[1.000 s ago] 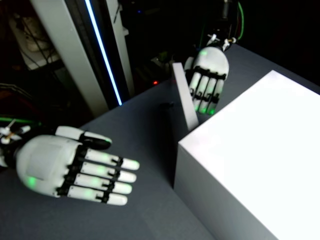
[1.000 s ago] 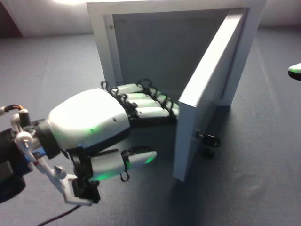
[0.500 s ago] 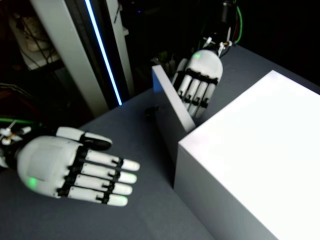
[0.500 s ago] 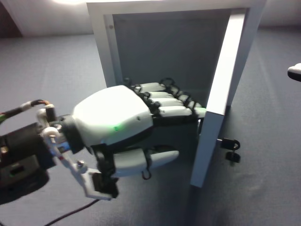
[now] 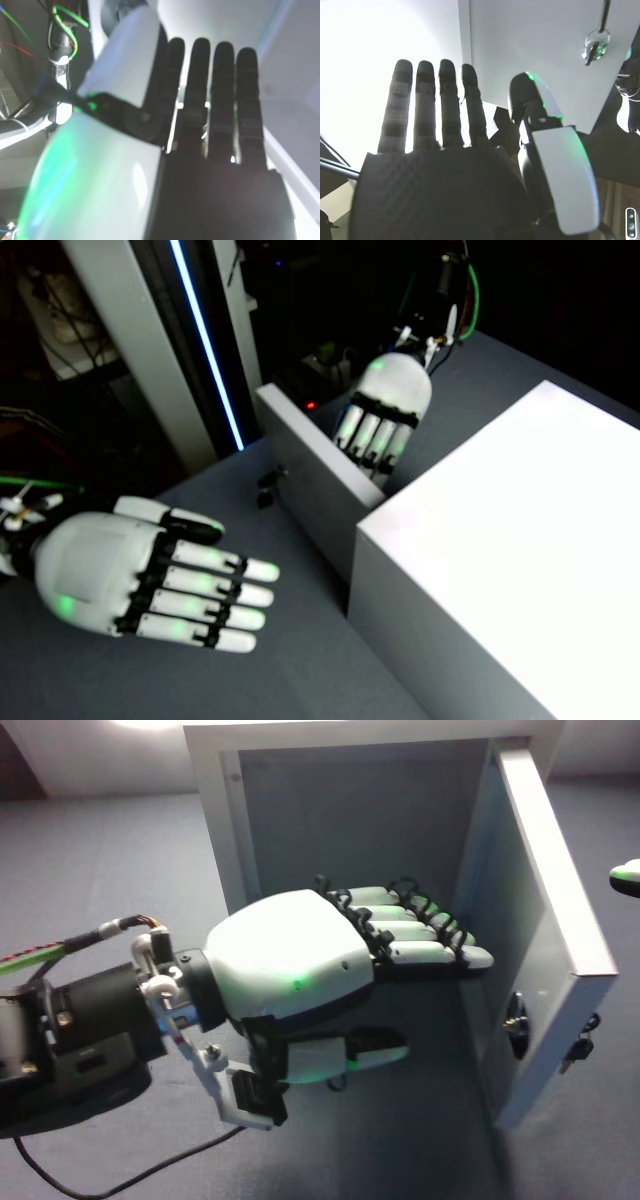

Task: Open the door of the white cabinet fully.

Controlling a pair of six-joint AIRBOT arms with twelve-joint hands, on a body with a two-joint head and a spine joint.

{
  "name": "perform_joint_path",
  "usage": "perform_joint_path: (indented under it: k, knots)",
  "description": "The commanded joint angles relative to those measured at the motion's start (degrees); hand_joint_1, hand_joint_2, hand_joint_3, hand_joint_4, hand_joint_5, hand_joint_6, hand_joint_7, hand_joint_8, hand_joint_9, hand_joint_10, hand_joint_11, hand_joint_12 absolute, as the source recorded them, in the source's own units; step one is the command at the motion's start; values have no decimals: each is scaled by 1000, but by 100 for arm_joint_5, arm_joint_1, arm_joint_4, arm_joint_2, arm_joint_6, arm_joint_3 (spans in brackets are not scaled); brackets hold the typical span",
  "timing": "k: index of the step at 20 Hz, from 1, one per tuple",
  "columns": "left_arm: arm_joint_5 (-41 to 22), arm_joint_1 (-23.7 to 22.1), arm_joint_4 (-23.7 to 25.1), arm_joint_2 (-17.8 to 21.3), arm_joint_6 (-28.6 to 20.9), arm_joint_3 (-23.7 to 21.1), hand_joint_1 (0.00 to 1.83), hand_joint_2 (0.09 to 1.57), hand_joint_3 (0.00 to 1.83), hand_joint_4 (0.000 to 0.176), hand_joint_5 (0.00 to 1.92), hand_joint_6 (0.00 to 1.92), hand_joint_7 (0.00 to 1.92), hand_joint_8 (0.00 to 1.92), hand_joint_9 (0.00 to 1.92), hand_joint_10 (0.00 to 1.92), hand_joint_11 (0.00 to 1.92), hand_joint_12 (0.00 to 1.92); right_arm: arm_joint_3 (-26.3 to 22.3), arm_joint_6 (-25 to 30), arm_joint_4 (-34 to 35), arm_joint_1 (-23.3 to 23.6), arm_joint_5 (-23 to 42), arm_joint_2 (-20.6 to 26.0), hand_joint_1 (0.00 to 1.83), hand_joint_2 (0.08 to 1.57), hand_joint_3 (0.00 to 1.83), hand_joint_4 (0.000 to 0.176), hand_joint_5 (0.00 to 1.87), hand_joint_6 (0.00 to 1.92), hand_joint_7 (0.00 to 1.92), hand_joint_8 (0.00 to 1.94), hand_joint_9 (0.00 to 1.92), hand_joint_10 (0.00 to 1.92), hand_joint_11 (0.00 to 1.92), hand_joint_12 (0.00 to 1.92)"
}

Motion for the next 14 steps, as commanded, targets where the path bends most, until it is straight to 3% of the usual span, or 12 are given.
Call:
perform_joint_path:
  k: [1, 2, 3, 5, 8, 13, 14]
  knots:
    - [-649, -91, -76, -55, -41, 12, 676, 1411, 3, 0, 420, 2, 406, 2, 359, 2, 267, 184, 29, 43, 176, 52, 684, 1, 443, 1378, 0, 9, 349, 2, 341, 3, 283, 3, 239, 9]
    - [-659, -139, -64, -133, -41, 37, 645, 1427, 7, 0, 430, 1, 403, 1, 345, 1, 255, 159, 33, 47, 176, 52, 681, -1, 455, 1390, 3, 0, 348, 1, 337, 1, 280, 1, 235, 7]
    - [-670, -169, -47, -175, -41, 51, 705, 1404, 0, 0, 414, 4, 406, 1, 333, 2, 246, 145, 36, 53, 176, 52, 680, -1, 445, 1392, 3, 6, 347, 0, 335, 0, 276, 0, 229, 5]
    - [-684, -222, -19, -247, -40, 74, 821, 1352, 0, 0, 269, 0, 356, 0, 324, 0, 266, 139, 42, 66, 176, 53, 680, -1, 450, 1395, 2, 0, 365, 4, 356, 5, 284, 2, 245, 12]
    - [-694, -230, -19, -278, -40, 77, 663, 1413, 9, 0, 267, 16, 332, 8, 289, 4, 252, 115, 42, 66, 176, 54, 680, -3, 412, 1381, 0, 2, 365, 1, 353, 0, 285, 0, 240, 10]
    - [-703, -240, -30, -320, -43, 96, 795, 1348, 0, 0, 277, 2, 360, 5, 323, 7, 285, 106, 42, 76, 178, 54, 681, -3, 413, 1363, 0, 2, 363, 0, 350, 0, 294, 1, 235, 9]
    - [-709, -244, -30, -320, -43, 96, 706, 1404, 11, 0, 309, 10, 377, 8, 330, 7, 283, 99, 42, 79, 178, 54, 681, -3, 413, 1371, 0, 11, 364, 0, 353, 1, 287, 0, 218, 2]
